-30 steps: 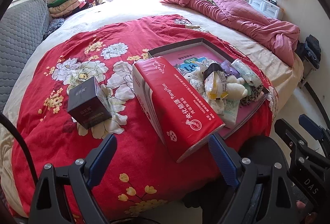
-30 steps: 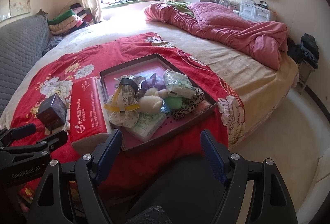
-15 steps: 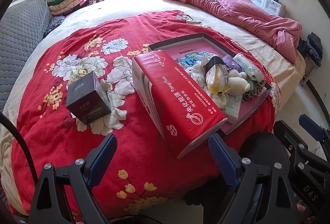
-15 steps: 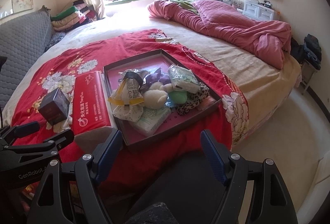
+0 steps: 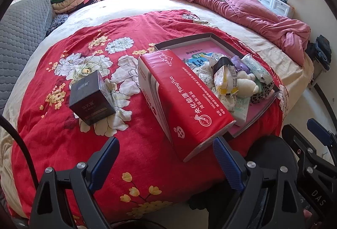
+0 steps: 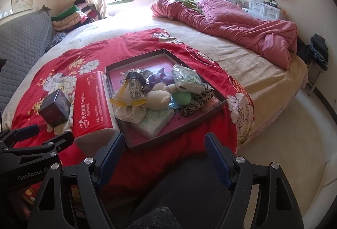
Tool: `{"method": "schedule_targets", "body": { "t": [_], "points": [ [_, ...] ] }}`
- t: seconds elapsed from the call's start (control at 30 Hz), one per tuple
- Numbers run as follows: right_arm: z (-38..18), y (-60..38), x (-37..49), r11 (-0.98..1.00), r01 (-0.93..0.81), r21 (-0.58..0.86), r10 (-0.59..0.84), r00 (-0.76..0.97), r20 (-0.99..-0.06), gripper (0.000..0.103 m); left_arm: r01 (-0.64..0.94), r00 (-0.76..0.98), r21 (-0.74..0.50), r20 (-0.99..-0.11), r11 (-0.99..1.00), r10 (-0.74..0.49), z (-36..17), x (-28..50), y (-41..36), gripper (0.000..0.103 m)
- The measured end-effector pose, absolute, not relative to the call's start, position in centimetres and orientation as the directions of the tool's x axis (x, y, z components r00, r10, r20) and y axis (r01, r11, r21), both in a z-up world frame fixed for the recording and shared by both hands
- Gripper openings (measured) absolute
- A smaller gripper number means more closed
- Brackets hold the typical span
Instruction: Organize soft objects
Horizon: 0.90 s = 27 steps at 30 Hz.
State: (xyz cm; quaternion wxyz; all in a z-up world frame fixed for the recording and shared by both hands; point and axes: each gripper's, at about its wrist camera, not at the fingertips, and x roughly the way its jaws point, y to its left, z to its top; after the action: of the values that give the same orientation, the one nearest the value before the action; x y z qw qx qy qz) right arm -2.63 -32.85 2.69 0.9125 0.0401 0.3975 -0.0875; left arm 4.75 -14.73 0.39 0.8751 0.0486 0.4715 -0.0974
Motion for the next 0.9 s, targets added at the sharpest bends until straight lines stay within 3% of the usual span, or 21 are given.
{"method": "schedule_targets", "body": {
  "t": [0.9],
  "points": [
    [2.75, -32.57, -2.59, 0.983, 0.185, 0.001, -0.126, 0.672, -0.730, 0.079, 0.216, 0.539, 0.004, -0.835, 0.976, -0.116, 0.32, 4.71, -14.82, 0.090]
  ]
}}
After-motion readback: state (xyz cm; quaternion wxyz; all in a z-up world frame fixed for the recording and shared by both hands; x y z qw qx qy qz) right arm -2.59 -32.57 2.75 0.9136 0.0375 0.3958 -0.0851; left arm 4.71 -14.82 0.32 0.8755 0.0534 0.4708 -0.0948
